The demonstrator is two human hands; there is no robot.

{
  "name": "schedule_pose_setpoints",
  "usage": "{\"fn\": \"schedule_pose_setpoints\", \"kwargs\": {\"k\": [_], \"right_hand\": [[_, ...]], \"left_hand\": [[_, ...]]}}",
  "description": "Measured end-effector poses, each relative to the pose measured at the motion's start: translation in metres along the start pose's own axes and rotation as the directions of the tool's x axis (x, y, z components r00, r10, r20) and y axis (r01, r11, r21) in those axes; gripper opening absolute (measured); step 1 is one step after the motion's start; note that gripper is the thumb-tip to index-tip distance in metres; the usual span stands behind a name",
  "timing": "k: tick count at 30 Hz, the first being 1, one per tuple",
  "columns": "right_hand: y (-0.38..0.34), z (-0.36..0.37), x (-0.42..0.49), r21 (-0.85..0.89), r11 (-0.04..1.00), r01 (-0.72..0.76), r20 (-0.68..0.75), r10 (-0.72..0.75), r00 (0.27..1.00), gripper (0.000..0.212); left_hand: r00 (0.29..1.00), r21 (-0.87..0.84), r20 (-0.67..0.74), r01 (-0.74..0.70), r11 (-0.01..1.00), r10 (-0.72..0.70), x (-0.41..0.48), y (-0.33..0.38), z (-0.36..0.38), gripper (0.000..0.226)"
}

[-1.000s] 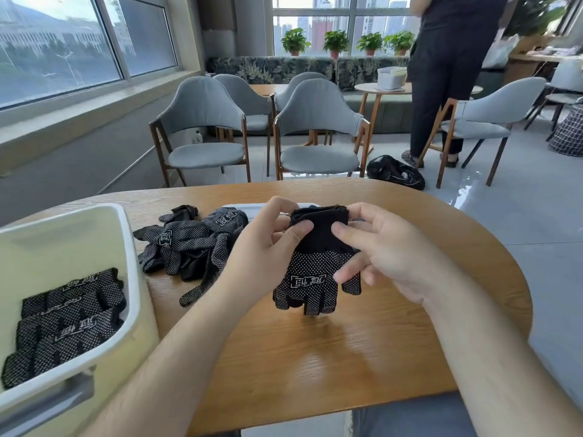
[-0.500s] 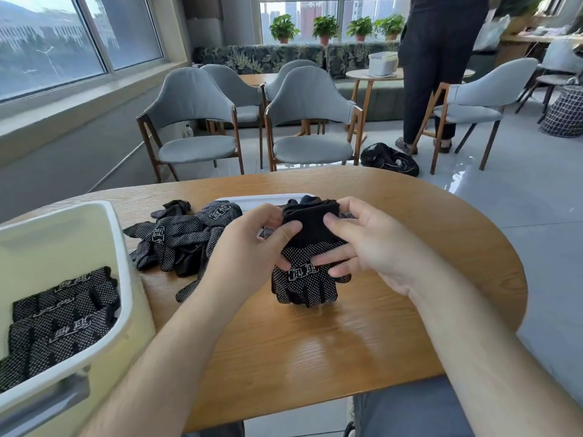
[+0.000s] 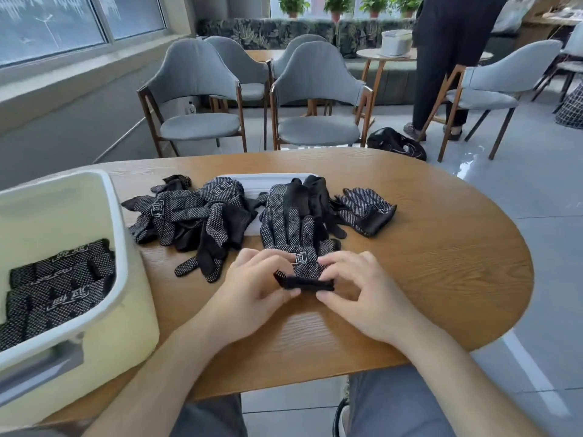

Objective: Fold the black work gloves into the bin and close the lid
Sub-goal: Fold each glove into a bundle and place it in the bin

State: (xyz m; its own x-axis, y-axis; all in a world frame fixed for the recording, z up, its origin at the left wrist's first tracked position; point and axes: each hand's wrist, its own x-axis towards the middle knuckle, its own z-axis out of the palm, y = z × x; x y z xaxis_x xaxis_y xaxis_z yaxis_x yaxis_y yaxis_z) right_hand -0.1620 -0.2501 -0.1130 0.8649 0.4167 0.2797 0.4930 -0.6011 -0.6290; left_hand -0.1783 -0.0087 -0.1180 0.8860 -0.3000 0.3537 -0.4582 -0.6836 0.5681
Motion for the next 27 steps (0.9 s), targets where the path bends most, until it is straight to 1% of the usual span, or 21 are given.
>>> {"fn": "schedule_pose_setpoints", "kwargs": {"k": [1,3,5,7,10,12,13,15,17,19,20,22,25,27], "right_hand": [[0.004,0.006,-0.006,-0.058,0.998,0.020,-0.005,-0.021,1.000,0.018],[0.005,0.008,-0.012,-0.040,0.996,0.075,-0.028,-0.076,0.997,0.018],[0.004,0.008,-0.015,-0.018,0.987,0.159,-0.019,-0.160,0.987,0.010],[0.002,0.009,-0.019,-0.019,0.975,0.222,0.018,-0.222,0.975,0.008],[0.001,0.006,-0.025,-0.026,0.971,0.239,0.070,-0.237,0.969,0.009],[0.002,0.001,-0.027,0.027,0.975,0.220,0.091,-0.221,0.971,0.008],[0.003,-0.001,-0.025,0.073,0.978,0.196,0.071,-0.201,0.977,0.008],[0.007,-0.003,-0.014,0.136,0.986,0.100,-0.056,-0.093,0.994,0.010],[0.016,-0.005,0.005,0.094,0.994,-0.058,-0.186,0.075,0.980,0.007],[0.025,-0.005,0.020,0.014,0.977,-0.213,-0.195,0.211,0.958,0.005],[0.029,-0.003,0.024,-0.022,0.968,-0.250,-0.186,0.242,0.952,0.006],[0.034,0.001,0.026,-0.092,0.963,-0.254,-0.191,0.233,0.953,0.015],[0.034,0.006,0.022,-0.141,0.967,-0.211,-0.217,0.178,0.960,0.029],[0.034,0.008,0.021,-0.149,0.970,-0.191,-0.234,0.153,0.960,0.027]], "left_hand": [[0.999,0.051,0.030,-0.013,0.999,0.011,-0.006,-0.003,0.003,0.027],[0.997,0.057,0.077,-0.027,0.998,0.022,-0.011,-0.003,0.003,0.030],[0.993,0.031,0.106,-0.050,0.998,0.046,-0.013,0.001,0.000,0.025],[0.987,0.005,0.143,-0.077,0.997,0.075,-0.016,0.004,-0.004,0.018],[0.981,-0.059,0.179,-0.070,0.996,0.079,-0.021,0.008,-0.009,0.016],[0.992,-0.076,0.109,-0.055,0.996,0.063,-0.019,0.010,-0.007,0.022],[0.996,-0.047,0.053,-0.065,0.997,0.067,-0.016,0.011,-0.004,0.023],[0.997,0.055,-0.023,-0.075,0.996,0.077,-0.005,0.013,0.004,0.021],[0.998,0.162,-0.006,-0.061,0.985,0.063,0.009,0.016,0.010,0.025],[0.997,0.263,0.066,-0.056,0.963,0.040,0.019,0.018,0.016,0.037],[0.994,0.296,0.105,-0.061,0.953,0.031,0.021,0.019,0.021,0.045],[0.986,0.311,0.165,-0.056,0.949,0.004,0.019,0.022,0.030,0.059],[0.979,0.313,0.201,-0.027,0.949,-0.039,0.011,0.026,0.037,0.077],[0.973,0.338,0.226,-0.030,0.941,-0.050,0.009,0.026,0.039,0.081]]}}
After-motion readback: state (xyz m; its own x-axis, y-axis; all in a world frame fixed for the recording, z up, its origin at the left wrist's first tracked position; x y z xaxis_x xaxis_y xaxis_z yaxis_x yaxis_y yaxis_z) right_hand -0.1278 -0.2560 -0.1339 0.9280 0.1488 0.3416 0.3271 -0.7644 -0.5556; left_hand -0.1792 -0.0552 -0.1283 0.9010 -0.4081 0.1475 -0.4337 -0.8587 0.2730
